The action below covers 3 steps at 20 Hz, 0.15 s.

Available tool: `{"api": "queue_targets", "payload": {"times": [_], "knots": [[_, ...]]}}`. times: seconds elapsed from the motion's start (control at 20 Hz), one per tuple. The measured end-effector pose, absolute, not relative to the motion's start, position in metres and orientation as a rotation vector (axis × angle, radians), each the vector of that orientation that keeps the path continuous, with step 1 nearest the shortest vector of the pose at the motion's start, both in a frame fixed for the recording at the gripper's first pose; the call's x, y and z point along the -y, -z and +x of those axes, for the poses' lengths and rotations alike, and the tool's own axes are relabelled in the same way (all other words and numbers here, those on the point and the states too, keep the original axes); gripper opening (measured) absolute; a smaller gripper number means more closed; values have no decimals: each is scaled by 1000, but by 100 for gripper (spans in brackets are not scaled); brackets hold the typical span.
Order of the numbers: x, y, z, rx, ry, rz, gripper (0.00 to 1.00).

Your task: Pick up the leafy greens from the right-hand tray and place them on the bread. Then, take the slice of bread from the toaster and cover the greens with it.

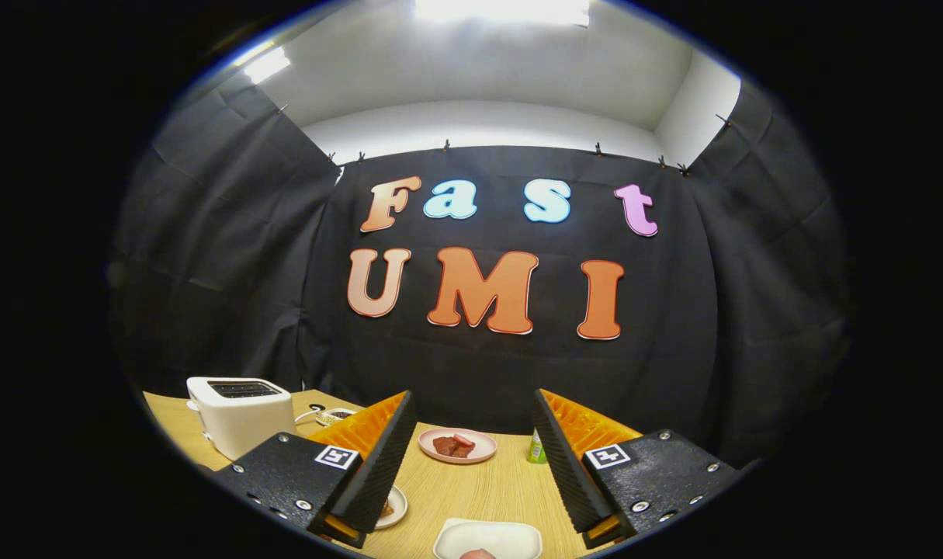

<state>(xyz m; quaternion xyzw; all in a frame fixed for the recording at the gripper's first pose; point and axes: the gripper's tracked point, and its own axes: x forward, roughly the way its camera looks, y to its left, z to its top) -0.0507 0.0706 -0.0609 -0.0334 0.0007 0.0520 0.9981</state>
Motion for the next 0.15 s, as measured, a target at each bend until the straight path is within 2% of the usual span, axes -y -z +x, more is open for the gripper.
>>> {"api": "queue_targets", "payload": {"times": [0.15], "knots": [[-75,58,-53,8,-122,-52,91]]}}
